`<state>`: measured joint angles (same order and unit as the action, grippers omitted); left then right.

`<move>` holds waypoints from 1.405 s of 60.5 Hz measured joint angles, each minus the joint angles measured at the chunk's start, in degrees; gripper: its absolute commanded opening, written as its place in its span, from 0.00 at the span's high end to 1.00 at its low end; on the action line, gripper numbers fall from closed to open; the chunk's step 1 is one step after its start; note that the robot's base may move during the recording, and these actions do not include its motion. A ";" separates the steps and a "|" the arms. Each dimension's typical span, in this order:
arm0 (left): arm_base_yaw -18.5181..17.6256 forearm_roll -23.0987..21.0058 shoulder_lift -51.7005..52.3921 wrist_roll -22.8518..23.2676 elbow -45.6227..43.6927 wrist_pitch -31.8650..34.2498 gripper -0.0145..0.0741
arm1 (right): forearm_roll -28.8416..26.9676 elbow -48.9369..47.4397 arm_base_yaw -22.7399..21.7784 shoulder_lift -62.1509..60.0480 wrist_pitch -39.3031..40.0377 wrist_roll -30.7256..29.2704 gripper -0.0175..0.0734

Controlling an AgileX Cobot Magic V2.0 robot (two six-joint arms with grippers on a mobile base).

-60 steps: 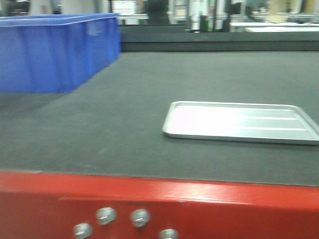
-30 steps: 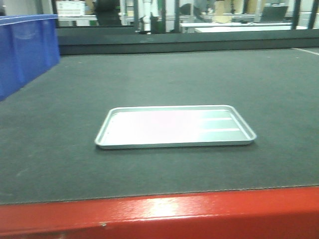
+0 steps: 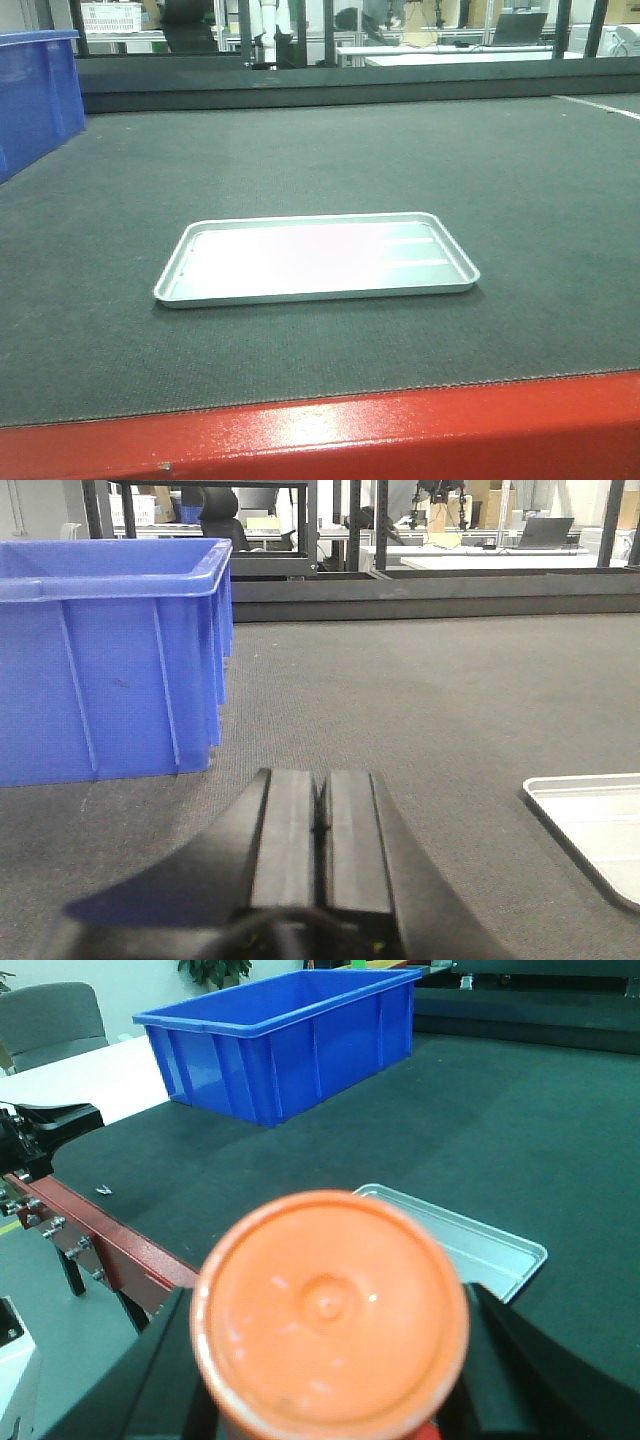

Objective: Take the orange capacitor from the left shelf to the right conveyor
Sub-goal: 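Lower the held cylinder with the right gripper onto the aluminium tray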

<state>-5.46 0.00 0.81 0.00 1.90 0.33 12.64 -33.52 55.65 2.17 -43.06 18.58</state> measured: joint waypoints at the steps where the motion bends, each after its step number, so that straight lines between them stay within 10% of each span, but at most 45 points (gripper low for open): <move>1: 0.00 0.00 0.00 0.00 0.00 0.00 0.95 | 0.00 0.00 0.00 0.00 0.20 0.00 0.74; 26: 0.00 0.00 0.00 0.00 0.00 0.00 0.95 | 0.37 0.00 0.00 1.56 6.60 0.00 0.74; 50: 0.00 0.00 0.00 0.00 0.00 0.00 0.95 | 5.89 -3.37 -0.66 33.34 23.90 0.00 0.74; 85: 0.00 0.00 0.00 0.00 0.00 0.00 0.95 | 7.34 -13.67 -21.06 72.29 46.00 5.33 0.74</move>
<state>-5.46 0.00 0.81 0.00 1.90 0.33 19.98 -47.20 34.59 74.46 2.95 23.91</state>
